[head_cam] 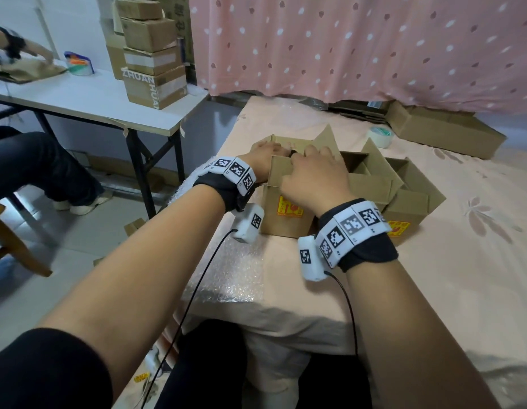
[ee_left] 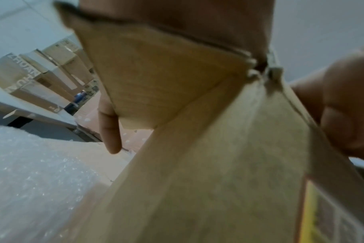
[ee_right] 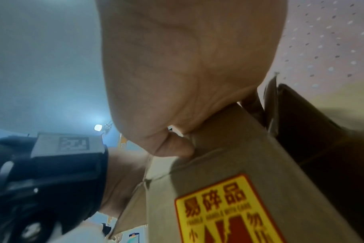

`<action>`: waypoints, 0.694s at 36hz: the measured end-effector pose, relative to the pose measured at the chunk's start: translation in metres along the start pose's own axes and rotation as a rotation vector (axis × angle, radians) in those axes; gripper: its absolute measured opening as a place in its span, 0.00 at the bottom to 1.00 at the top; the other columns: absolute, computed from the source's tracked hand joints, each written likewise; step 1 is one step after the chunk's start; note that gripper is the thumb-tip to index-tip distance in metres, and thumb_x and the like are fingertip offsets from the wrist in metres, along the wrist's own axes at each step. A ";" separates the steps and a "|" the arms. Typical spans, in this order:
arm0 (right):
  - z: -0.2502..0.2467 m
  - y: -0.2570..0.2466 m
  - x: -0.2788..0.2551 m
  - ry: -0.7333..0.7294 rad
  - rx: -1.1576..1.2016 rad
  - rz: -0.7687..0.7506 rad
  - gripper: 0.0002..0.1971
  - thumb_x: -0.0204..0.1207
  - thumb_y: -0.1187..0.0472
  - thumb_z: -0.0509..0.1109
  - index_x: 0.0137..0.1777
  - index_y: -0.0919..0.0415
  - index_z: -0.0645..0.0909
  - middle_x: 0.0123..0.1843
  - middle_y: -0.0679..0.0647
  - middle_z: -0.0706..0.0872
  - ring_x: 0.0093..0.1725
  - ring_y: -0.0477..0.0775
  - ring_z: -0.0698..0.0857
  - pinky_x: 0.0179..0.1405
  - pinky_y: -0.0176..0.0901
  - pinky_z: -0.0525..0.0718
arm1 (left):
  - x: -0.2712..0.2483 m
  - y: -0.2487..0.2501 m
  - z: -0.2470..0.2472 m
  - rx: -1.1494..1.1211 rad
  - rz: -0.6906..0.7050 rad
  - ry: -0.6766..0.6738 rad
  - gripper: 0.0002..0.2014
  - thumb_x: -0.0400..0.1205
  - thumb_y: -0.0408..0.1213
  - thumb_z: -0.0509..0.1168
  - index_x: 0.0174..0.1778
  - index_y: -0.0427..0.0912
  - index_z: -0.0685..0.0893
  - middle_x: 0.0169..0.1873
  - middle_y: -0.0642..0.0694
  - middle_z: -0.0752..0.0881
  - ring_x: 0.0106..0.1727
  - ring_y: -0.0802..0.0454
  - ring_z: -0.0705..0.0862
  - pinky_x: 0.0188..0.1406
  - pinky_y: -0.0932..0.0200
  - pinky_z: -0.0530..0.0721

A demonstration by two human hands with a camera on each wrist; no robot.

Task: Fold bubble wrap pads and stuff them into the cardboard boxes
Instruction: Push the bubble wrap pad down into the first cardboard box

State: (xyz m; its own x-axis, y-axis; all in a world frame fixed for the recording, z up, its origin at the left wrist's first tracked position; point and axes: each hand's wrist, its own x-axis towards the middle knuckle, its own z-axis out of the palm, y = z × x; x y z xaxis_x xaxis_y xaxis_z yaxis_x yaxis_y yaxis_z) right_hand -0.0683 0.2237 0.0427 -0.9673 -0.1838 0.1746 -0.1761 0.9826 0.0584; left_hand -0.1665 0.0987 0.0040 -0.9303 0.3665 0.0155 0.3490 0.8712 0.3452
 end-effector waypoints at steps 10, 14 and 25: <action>0.014 -0.002 0.001 0.076 0.007 0.029 0.24 0.77 0.52 0.58 0.72 0.58 0.75 0.71 0.59 0.77 0.71 0.65 0.72 0.72 0.61 0.66 | 0.001 -0.005 0.001 -0.846 -0.227 -0.019 0.39 0.85 0.66 0.43 0.83 0.43 0.72 0.80 0.47 0.75 0.80 0.47 0.73 0.84 0.48 0.62; 0.021 -0.002 0.003 0.015 -0.004 0.027 0.18 0.80 0.52 0.54 0.62 0.57 0.79 0.67 0.58 0.82 0.71 0.64 0.74 0.76 0.65 0.59 | 0.002 0.000 -0.003 -0.881 -0.212 -0.023 0.22 0.92 0.49 0.46 0.69 0.40 0.78 0.66 0.43 0.80 0.67 0.47 0.78 0.61 0.60 0.72; 0.024 -0.003 0.001 0.024 -0.045 0.058 0.24 0.81 0.52 0.51 0.71 0.57 0.78 0.77 0.61 0.75 0.80 0.66 0.65 0.83 0.71 0.44 | 0.003 0.012 0.002 -0.093 -0.130 0.075 0.17 0.85 0.38 0.57 0.67 0.35 0.79 0.71 0.36 0.79 0.77 0.38 0.71 0.79 0.50 0.60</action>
State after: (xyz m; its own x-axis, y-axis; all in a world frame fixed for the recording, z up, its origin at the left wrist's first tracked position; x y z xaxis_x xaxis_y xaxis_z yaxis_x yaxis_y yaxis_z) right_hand -0.0731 0.2209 0.0191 -0.9709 -0.1281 0.2022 -0.1115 0.9895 0.0915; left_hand -0.1650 0.1110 0.0061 -0.9740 0.2241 0.0336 0.2162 0.8746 0.4339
